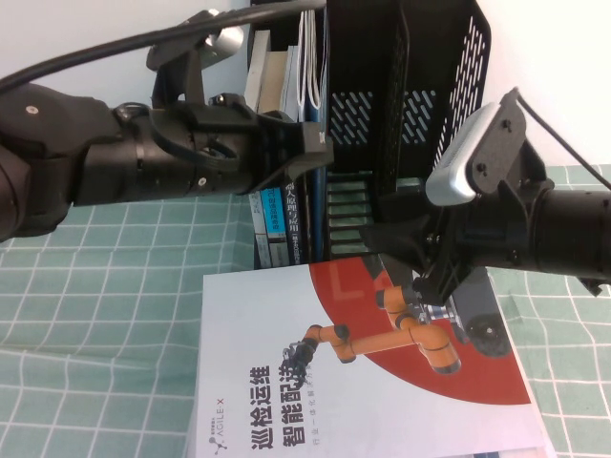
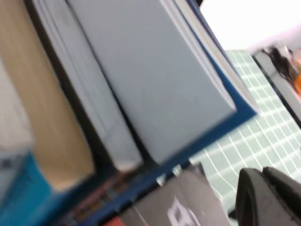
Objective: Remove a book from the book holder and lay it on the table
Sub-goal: Hold the bookshelf, then pick up the right side book from the book shelf
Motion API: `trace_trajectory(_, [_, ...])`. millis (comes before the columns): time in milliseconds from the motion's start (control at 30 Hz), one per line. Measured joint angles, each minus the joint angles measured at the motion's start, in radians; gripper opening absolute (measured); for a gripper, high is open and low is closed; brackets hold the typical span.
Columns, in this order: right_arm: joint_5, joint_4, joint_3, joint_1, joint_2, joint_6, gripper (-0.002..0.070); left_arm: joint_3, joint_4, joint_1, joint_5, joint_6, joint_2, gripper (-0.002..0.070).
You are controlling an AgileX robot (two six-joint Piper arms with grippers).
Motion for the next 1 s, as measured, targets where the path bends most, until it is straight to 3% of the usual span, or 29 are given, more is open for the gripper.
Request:
trace_trajectory(267, [0.032,0.0,-0.057,0.0,0.048,-0.033,0.0363,0.0,-0.002,0.0,-0.187,0.021,0.0,-0.0002])
trace_trajectory(1000, [0.007,0.0,-0.403,0.035,0.307,0.068,0.039,0.0,0.027,0.0,-0.211,0.027,0.0,-0.0003])
